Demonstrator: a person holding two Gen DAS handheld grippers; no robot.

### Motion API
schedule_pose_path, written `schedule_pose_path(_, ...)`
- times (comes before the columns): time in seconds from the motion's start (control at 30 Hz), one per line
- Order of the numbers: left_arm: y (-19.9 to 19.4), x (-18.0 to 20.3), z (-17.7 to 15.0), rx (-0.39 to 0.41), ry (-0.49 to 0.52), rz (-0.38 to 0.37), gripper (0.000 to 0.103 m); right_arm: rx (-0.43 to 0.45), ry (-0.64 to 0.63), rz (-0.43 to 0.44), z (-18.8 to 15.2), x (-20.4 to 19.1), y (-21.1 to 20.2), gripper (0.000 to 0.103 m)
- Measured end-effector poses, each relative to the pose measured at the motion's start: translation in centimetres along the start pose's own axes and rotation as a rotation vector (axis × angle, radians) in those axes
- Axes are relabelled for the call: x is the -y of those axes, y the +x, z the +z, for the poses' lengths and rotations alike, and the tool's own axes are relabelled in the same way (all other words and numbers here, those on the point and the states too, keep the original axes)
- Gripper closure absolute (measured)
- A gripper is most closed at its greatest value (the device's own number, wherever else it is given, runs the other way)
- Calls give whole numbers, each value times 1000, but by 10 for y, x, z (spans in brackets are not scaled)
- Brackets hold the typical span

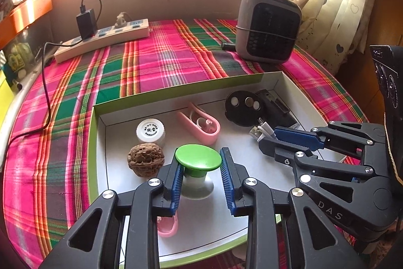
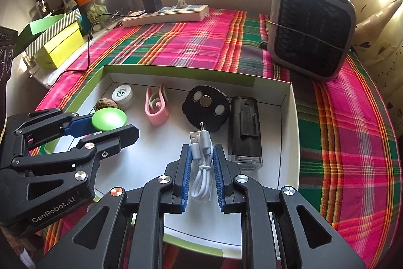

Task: Organize objects
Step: 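Lower the green-capped knob and white cable into the box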

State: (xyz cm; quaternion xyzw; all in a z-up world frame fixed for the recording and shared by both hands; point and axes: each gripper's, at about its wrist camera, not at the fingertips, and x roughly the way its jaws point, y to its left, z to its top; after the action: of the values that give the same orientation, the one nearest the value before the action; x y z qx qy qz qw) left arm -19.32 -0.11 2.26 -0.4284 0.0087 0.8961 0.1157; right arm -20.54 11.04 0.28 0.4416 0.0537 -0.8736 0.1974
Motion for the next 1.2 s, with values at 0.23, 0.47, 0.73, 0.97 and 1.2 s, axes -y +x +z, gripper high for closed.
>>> schedule_pose_path(0.23, 4, -1, 2, 1, -6, 4, 77, 0, -3, -9, 0, 0, 3, 84)
schedule_pose_path(0.47, 9, -2, 1, -12, -15, -9, 77, 0, -4, -16, 1, 0, 4, 84)
schedule_pose_path(0.73, 11, -3, 1, -20, -22, -8, 76, 4, 2, -14, 2, 1, 4, 84)
schedule_pose_path(0.97, 13, -4, -1, -25, -21, -6, 76, 4, 9, -14, 2, 2, 4, 84)
schedule_pose_path(1.2, 11, -3, -2, -23, -15, 3, 70, 1, 15, -16, 2, 2, 4, 84)
